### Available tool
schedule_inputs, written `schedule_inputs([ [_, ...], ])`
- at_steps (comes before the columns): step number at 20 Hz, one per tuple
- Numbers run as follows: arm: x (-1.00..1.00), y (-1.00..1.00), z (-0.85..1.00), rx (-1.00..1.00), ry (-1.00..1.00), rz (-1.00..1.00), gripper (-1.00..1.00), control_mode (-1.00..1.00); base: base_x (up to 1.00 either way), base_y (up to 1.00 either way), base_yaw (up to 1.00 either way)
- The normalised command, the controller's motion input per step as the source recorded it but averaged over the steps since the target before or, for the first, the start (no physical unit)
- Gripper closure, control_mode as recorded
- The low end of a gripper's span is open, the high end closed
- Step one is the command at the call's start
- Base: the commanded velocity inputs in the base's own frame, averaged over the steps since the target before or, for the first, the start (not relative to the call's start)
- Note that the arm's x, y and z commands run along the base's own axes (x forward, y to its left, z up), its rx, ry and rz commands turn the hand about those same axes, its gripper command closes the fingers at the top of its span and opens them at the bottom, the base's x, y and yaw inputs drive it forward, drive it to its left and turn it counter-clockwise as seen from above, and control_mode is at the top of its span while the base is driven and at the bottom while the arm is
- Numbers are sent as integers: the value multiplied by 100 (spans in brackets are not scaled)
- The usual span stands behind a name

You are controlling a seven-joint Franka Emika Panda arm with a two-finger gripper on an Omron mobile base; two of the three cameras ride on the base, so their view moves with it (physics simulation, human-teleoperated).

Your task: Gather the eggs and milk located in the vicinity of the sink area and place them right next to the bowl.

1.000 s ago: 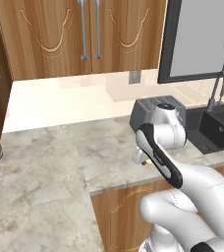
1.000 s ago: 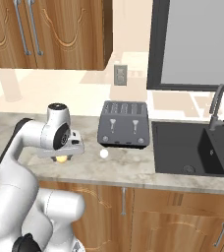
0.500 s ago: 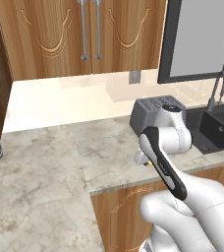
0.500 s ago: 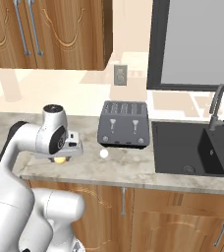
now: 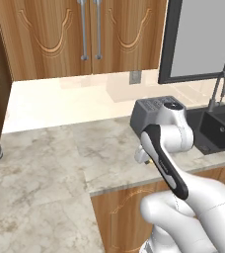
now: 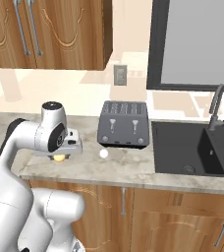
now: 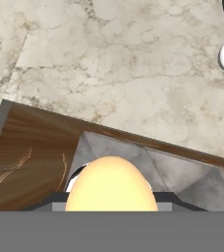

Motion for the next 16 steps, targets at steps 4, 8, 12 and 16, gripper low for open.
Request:
schedule_inputs([
  [4, 0, 0, 0, 0, 0, 0, 100, 100, 0, -28, 0],
  [8, 0, 0, 0, 0, 0, 0, 100, 100, 0, -36, 0],
  [12, 0, 0, 0, 0, 0, 0, 100, 100, 0, -50, 0],
  [16, 0, 0, 0, 0, 0, 0, 100, 100, 0, -55, 0],
])
